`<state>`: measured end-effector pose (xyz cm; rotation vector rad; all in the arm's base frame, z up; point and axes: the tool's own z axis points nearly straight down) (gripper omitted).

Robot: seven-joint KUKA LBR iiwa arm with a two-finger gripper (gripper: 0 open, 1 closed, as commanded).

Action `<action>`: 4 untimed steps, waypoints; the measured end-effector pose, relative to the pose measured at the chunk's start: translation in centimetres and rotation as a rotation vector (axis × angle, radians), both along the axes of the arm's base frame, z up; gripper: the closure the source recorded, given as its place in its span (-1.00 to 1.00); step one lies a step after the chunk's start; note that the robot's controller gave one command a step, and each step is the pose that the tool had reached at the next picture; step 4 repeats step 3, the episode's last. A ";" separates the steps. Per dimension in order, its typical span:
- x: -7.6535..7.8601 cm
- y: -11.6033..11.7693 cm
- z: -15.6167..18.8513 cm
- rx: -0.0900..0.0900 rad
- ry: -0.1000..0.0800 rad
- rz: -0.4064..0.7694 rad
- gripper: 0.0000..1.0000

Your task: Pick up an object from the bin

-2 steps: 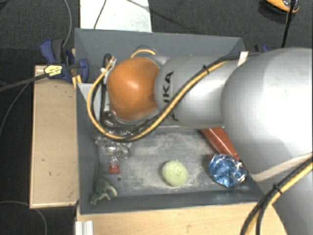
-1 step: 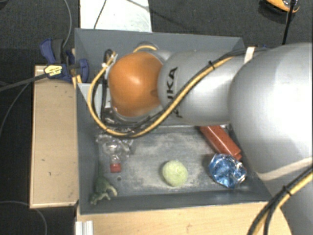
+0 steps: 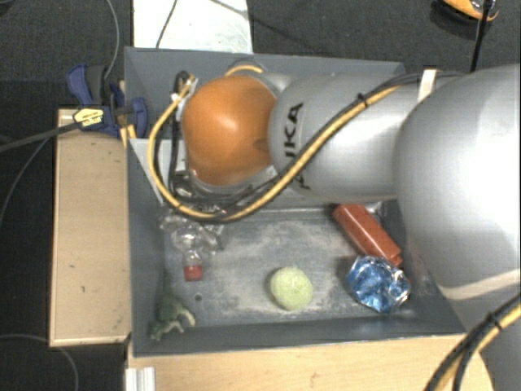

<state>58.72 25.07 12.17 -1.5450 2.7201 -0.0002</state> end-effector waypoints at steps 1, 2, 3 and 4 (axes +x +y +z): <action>0.1 0.0 1.8 0.001 -0.004 -0.001 1.00; 0.1 0.0 3.2 0.002 -0.004 -0.003 1.00; 0.2 0.1 4.6 0.003 -0.006 -0.005 1.00; 0.2 0.1 4.6 0.003 -0.006 -0.005 1.00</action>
Offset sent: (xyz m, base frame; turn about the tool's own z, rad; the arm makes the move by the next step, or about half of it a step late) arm 0.0002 0.0001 0.0686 0.0000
